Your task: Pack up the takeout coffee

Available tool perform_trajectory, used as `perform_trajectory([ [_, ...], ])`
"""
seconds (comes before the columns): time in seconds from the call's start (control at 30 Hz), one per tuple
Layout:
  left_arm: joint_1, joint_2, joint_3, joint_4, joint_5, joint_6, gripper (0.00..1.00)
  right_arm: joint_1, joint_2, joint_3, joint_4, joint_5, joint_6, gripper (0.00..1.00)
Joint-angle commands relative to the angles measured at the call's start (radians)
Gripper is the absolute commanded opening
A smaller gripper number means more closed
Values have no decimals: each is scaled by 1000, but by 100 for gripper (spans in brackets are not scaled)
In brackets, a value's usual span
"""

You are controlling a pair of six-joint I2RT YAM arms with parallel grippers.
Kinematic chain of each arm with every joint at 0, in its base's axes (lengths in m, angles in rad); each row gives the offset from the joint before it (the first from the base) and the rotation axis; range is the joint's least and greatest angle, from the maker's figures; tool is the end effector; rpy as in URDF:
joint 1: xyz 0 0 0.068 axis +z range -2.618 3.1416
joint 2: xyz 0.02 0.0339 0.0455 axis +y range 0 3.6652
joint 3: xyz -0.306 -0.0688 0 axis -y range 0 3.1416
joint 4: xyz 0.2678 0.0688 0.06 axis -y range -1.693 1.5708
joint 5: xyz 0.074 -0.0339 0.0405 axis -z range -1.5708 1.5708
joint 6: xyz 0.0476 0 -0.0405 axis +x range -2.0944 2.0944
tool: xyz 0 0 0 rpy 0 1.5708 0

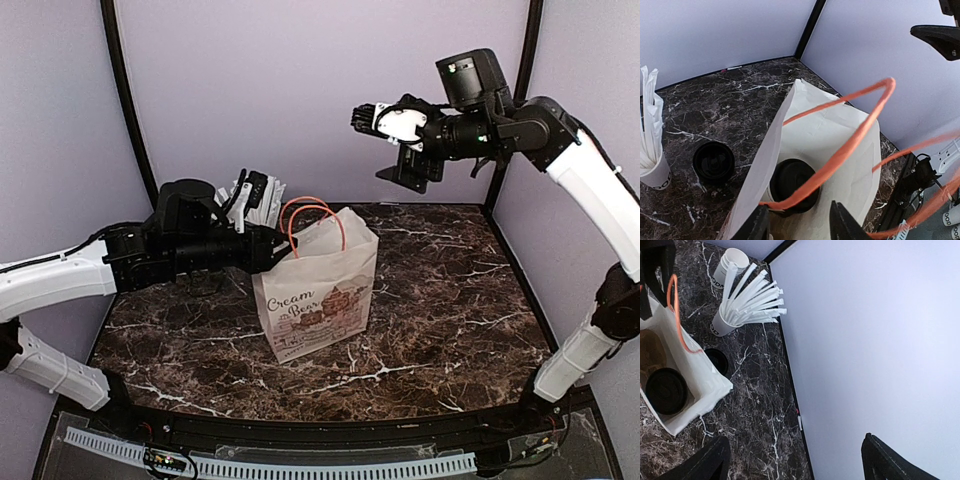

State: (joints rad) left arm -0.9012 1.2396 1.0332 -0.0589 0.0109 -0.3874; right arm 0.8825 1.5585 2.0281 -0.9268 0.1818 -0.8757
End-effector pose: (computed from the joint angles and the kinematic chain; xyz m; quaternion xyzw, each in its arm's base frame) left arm 0.1934 -0.2451 0.3748 0.2050 0.7675 -0.3683 0.4830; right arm 0.2203 0.2543 0.5408 -0.6205 0.5762 -0.0753 0.5265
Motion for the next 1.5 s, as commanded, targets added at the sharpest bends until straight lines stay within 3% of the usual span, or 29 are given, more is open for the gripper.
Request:
perform_trajectory([
  [0.0,8,0,89,-77,-77,55,51,-163,-47,-66,33,-188,77,93],
  [0.13,8,-23,196,-192,-112,174,66,-341,-76,-186,30,-337,102,93],
  [0.27,9,-70,298,-332,-175,300,70,-521,-90,-321,88,-477,150,93],
  [0.37,22,-112,289,-347,-314,347,75,-616,-85,-403,140,-574,211,92],
  [0.47,81,-147,248,-347,-438,291,74,-648,-106,-508,228,-638,266,92],
  [0.53,172,-154,221,-358,-446,198,65,-648,-126,-575,282,-674,308,92],
  [0.7,449,-149,123,-274,-236,79,53,-649,-155,-713,400,-753,411,91],
  [0.87,641,-3,122,-240,88,74,58,-649,-172,-808,450,-811,458,91],
  [1.0,712,89,128,-203,238,108,65,-649,-182,-834,435,-810,439,91],
  [1.1,748,151,138,-182,330,120,64,-648,-188,-846,434,-819,438,91],
  [1.47,764,246,150,-127,503,114,46,-649,-168,-844,433,-817,429,91],
])
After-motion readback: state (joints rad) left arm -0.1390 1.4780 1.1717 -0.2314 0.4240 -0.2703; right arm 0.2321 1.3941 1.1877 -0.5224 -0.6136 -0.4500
